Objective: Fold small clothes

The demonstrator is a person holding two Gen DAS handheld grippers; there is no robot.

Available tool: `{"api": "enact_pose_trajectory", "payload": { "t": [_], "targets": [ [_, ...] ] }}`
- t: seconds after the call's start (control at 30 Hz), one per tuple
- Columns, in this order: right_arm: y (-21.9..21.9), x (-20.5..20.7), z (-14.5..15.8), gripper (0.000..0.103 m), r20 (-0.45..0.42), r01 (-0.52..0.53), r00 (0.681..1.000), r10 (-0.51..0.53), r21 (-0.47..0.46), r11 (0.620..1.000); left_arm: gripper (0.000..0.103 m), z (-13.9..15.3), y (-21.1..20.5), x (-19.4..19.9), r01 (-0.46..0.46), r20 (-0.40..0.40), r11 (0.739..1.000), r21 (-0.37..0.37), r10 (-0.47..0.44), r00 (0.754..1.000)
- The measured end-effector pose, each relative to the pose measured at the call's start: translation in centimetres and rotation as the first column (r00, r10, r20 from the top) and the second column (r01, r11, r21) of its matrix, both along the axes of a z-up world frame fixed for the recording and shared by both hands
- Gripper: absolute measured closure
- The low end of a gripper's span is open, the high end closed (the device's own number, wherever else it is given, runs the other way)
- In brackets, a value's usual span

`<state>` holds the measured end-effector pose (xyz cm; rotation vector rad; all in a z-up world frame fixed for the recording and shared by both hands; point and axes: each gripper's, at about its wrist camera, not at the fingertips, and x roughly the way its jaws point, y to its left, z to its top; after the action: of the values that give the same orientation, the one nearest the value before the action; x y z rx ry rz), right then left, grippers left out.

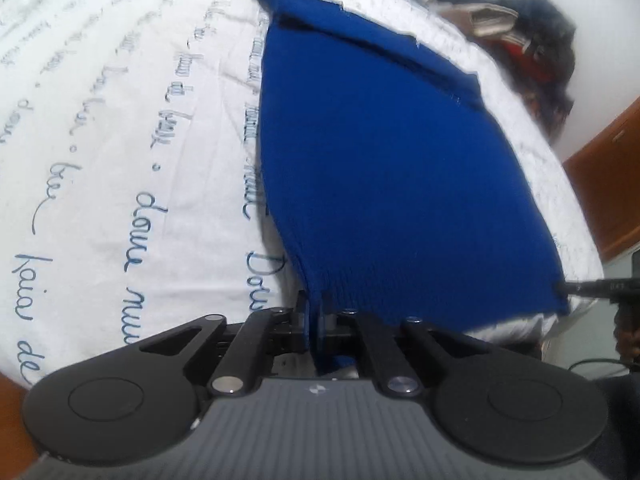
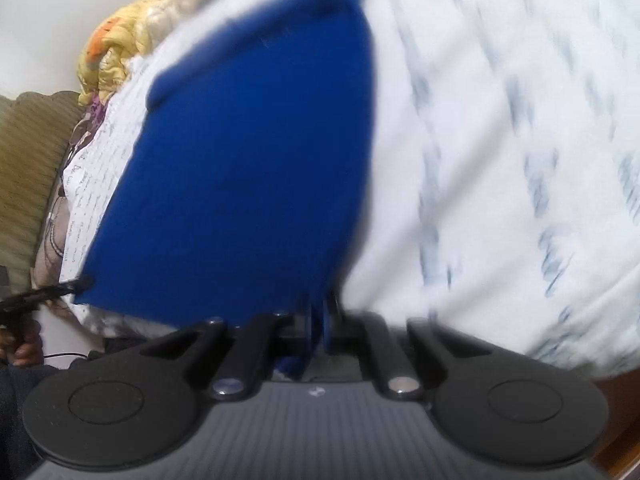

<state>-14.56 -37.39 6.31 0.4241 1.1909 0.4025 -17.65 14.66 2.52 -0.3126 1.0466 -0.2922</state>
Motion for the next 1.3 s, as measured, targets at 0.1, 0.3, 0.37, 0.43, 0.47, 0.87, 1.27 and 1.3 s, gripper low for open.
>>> {"api": "enact_pose_trajectory", "payload": {
  "t": [0.1, 0.3, 0.37, 0.43, 0.47, 0.87, 1.27, 1.3],
  "targets": [
    [0.3, -0.2, -0.1, 0.087, -0.01, 0.006, 1.0, -0.006, 0.045, 0.999, 0.046, 1.1, 0.3, -0.3, -0.016, 0.03, 1.0, 0.021, 0.015, 0.999],
    [1.5, 1.9, 3.4, 0.064, 0.209, 0.096, 0.975, -0.079, -0.077, 0.992, 0.029, 5.2, -3.9, 2.1, -0.058, 0.318, 0.979, 0.195, -0.007, 0.948],
    [3.8, 4.4, 3.9, 0.05, 0.29, 0.09, 0.955, -0.061, -0.086, 0.992, 0.029, 4.6, -7.7, 4.5, -0.027, 0.354, 0.972, 0.232, -0.059, 0.934],
    [7.3, 7.4, 3.1, 0.036, 0.344, 0.059, 0.939, -0.025, -0.088, 0.994, 0.035, 3.1, -11.3, 6.4, -0.013, 0.349, 0.956, 0.295, -0.094, 0.933],
    [8.9, 8.8, 2.4, 0.036, 0.349, 0.039, 0.937, -0.002, -0.099, 0.994, 0.036, 2.3, -12.9, 7.1, -0.003, 0.343, 0.944, 0.331, -0.117, 0.932],
    [13.7, 2.6, -1.8, 0.0, 0.44, -0.075, 0.853, 0.279, -0.426, 0.902, 0.0, -1.6, -12.3, 3.8, -0.039, 0.303, 0.933, 0.358, -0.076, 0.95],
    [16.4, 3.2, -3.0, 0.0, 0.519, -0.026, 0.817, 0.25, -0.399, 0.916, 0.0, -2.4, -12.9, 4.5, -0.058, 0.383, 0.938, 0.341, -0.083, 0.92],
    [16.4, 3.2, -3.0, 0.0, 0.519, -0.027, 0.817, 0.25, -0.4, 0.916, 0.0, -2.4, -12.9, 4.4, -0.058, 0.383, 0.938, 0.342, -0.083, 0.92]
  ]
}}
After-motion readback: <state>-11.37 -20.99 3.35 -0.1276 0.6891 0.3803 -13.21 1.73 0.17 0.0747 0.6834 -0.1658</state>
